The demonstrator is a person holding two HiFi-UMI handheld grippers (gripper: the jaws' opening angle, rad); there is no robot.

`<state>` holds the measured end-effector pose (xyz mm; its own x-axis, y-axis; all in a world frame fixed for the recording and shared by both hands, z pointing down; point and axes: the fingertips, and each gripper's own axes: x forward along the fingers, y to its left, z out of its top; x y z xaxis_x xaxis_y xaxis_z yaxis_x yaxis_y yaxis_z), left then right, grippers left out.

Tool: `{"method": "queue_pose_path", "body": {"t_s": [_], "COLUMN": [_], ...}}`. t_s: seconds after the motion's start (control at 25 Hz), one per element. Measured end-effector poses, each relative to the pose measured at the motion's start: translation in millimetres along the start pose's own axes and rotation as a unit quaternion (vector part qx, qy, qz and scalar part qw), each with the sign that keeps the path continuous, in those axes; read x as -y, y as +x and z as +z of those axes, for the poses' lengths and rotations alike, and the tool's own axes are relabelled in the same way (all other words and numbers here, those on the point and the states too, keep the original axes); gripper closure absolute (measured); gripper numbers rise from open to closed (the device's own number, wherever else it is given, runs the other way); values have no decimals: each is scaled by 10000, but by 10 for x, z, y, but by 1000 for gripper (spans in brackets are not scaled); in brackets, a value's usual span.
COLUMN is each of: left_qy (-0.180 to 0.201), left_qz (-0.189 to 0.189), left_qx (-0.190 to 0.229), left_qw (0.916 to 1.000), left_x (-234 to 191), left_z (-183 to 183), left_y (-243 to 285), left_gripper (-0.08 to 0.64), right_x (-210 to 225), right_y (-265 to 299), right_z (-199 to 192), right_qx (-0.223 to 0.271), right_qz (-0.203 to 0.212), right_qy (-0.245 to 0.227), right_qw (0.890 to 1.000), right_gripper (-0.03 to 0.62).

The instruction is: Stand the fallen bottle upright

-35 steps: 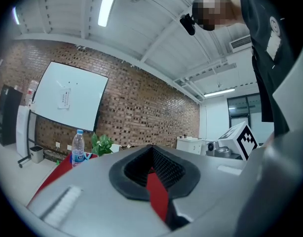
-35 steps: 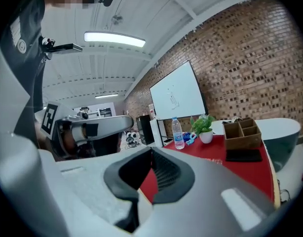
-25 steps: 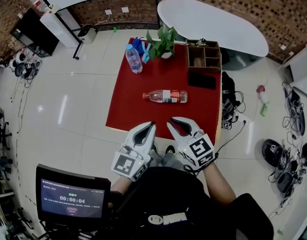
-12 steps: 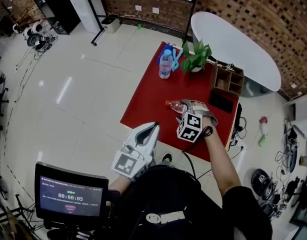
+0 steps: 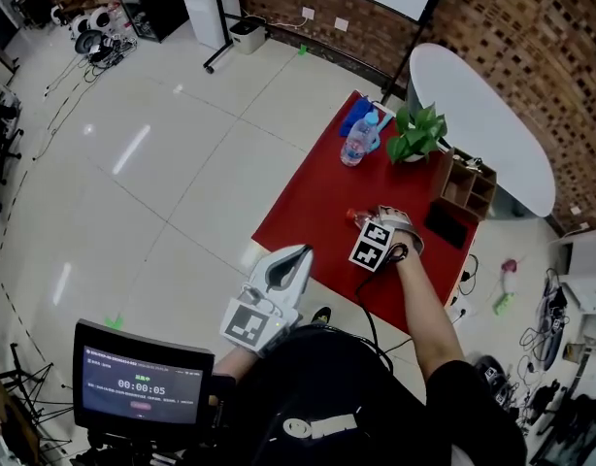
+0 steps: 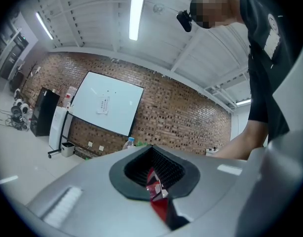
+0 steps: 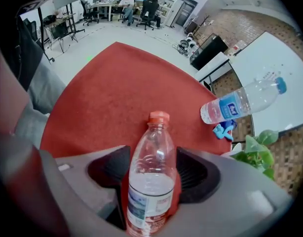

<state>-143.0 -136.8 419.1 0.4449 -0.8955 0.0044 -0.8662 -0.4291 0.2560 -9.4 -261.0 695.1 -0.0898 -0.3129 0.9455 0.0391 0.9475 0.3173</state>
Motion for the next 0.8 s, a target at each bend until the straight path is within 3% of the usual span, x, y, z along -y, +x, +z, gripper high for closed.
{"method": "queue_pose_path", "body": {"t_s": [0.32,0.6,0.68,0.8], "left_qy": [-32,37,69,103], "left_qz": [-223,-403,-397,-408], "left_qx": [-79,-104,-83,-79], "left_qw": [9997,9991,9992,9991], "left_x": [109,303,315,334], "left_z": [-17,-9,10,21], "left_y": [75,107,107,109], "left_gripper": [558,558,558,558], "right_x": [5,28,33,124], "right_y": [75,69,-34,-336], "right_z": [32,30,3,-10], "right_qx": [-72,-199,68,699], "right_qz": [-325,-179,-203,-463], "right_qy": [-83,-334,-60,718], "right_qw": [9994,9991,9998,9939], "right_gripper": [308,309,313,315]}}
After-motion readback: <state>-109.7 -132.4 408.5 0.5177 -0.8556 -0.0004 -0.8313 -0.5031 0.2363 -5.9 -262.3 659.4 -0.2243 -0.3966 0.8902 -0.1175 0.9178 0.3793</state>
